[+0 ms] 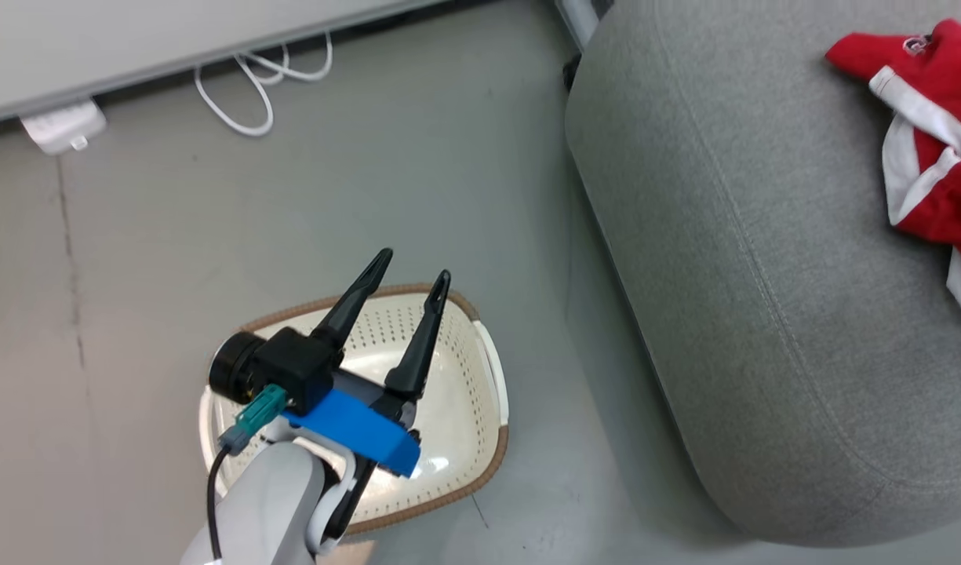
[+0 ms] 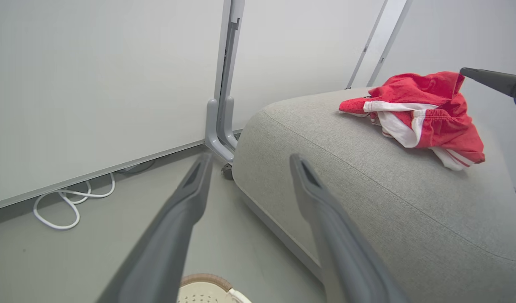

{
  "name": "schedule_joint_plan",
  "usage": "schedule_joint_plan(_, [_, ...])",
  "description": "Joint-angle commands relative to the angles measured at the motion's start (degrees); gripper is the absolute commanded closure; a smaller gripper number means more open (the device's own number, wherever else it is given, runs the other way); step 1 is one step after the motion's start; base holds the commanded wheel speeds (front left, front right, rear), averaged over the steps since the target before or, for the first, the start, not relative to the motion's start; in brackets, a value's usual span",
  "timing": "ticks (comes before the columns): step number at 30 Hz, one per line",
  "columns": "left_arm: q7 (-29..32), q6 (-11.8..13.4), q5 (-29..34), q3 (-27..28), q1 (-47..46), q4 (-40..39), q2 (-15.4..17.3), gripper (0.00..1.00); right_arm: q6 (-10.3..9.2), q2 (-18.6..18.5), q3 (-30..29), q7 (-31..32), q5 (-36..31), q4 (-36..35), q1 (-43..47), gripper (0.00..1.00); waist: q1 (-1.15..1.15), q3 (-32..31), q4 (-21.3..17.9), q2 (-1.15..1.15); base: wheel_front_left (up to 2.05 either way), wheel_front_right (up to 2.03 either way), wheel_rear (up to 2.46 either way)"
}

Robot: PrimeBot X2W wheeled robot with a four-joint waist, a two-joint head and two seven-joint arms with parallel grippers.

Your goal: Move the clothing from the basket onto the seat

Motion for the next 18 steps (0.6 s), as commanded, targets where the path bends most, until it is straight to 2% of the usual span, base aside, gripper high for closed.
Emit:
schedule_joint_plan(1, [-0.17, -0.16, -0.11, 1.13, 1.42, 0.12, -0.02, 0.0, 0.01, 0.97, 0.59, 0.64, 0.03, -2.33, 2.78, 0.0, 0.01, -4.01, 1.03, 0.0, 0.0, 0.0, 0.0])
schedule_joint_plan(12, [-0.17, -0.16, 0.13, 7.65, 8.84, 0.83, -1.73, 0.0, 0.01, 8.15, 4.12, 5.67, -3.26, -23.59, 19.19, 0.0, 0.01, -12.56, 4.74, 0.0, 0.0, 0.0, 0.0])
schedule_joint_plan(18, [-0.16, -0.16, 0.44, 11.62, 12.16, 1.26, -2.61, 0.0, 0.01, 12.73, 5.44, 5.6, -5.89, -31.41, 26.25, 0.0, 0.01, -16.03, 7.64, 0.0, 0.0, 0.0, 0.0])
